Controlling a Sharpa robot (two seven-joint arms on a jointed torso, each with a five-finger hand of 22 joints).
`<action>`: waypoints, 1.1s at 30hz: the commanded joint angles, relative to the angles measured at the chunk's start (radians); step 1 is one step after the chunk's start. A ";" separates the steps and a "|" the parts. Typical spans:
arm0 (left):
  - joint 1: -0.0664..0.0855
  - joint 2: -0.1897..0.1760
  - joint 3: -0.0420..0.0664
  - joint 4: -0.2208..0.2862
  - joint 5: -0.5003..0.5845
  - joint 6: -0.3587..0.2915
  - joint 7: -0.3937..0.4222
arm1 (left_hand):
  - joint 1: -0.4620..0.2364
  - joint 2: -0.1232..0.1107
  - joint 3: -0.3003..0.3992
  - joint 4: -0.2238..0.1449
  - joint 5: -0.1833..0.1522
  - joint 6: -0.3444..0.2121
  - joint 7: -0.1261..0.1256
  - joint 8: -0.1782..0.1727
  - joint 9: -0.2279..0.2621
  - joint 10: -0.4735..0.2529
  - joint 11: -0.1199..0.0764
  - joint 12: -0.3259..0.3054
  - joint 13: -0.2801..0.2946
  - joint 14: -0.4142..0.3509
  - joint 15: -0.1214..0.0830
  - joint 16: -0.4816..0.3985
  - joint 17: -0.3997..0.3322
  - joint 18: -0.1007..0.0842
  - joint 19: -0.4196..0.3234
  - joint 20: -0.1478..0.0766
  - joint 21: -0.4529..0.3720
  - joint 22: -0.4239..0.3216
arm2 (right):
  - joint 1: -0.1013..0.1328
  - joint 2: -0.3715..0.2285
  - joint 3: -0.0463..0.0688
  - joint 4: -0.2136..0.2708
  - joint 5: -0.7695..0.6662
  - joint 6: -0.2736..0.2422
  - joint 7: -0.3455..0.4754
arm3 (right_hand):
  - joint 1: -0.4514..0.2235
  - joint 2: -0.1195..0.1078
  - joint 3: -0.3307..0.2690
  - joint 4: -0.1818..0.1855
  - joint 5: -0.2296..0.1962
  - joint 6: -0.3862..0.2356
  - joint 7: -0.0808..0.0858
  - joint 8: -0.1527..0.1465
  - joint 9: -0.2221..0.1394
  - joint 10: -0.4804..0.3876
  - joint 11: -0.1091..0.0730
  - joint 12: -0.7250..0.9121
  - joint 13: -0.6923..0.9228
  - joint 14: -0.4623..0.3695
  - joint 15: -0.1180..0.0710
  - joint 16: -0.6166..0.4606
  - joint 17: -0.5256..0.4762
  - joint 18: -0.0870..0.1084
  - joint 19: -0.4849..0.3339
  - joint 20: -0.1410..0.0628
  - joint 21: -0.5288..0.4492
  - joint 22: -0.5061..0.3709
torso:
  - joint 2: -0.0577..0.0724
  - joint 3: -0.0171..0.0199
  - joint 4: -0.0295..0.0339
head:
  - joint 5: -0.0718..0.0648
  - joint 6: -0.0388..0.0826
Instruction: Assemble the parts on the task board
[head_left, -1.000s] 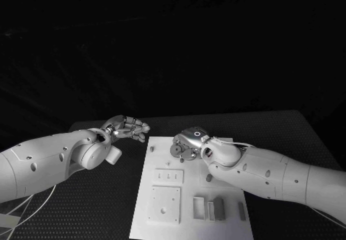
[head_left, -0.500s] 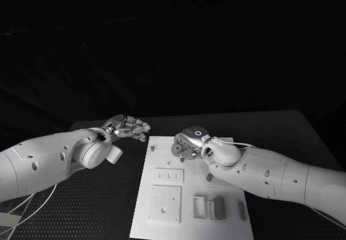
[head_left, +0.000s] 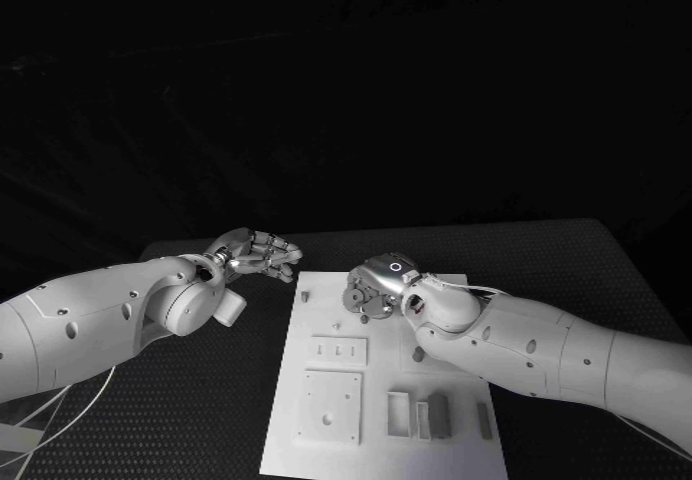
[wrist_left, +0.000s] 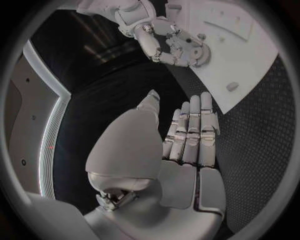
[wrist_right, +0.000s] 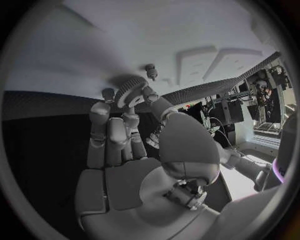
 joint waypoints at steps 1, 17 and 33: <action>0.000 0.002 0.000 0.001 0.003 0.009 0.006 | 0.000 0.007 -0.005 0.001 0.000 -0.004 0.031 -0.004 0.001 0.003 0.003 -0.006 0.001 0.006 0.000 -0.004 0.001 0.012 0.001 -0.003 -0.006 0.002 | 0.000 0.002 0.000 -0.009 0.021 0.013 0.009 | 0.004 -0.008 -0.001 0.004 0.002 0.017 0.036 -0.012 0.005 0.003 0.004 -0.007 -0.003 0.000 0.007 -0.006 -0.006 0.053 -0.001 -0.006 -0.006 0.006 | 0.000 -0.0005 0.0007 | 0.001 -0.001; 0.000 0.002 0.000 0.000 0.003 0.009 0.005 | 0.000 0.007 -0.005 0.001 0.000 -0.004 0.031 -0.004 0.001 0.003 0.003 -0.006 0.001 0.007 0.000 -0.004 0.002 0.012 0.001 -0.003 -0.006 0.002 | 0.000 0.006 0.000 -0.033 0.066 0.026 0.029 | -0.003 -0.022 -0.002 0.005 0.002 -0.027 0.053 -0.040 -0.011 -0.014 0.020 -0.016 -0.007 -0.018 0.022 -0.018 -0.024 0.053 -0.005 0.001 -0.016 0.003 | 0.000 -0.0001 -0.0004 | 0.002 -0.003; 0.000 0.001 0.000 0.002 0.003 0.010 0.005 | -0.001 0.007 -0.006 0.001 0.000 -0.004 0.031 -0.004 0.002 0.003 0.003 -0.006 0.002 0.007 0.000 -0.005 0.003 0.012 0.002 -0.002 -0.006 0.002 | 0.000 -0.007 0.000 -0.038 0.117 0.032 0.042 | -0.047 -0.042 -0.007 0.014 0.002 -0.099 0.081 -0.079 -0.030 -0.032 0.048 -0.018 -0.010 -0.031 0.049 -0.022 -0.026 0.053 -0.005 0.010 -0.025 0.001 | 0.000 0.0002 -0.0012 | 0.001 -0.004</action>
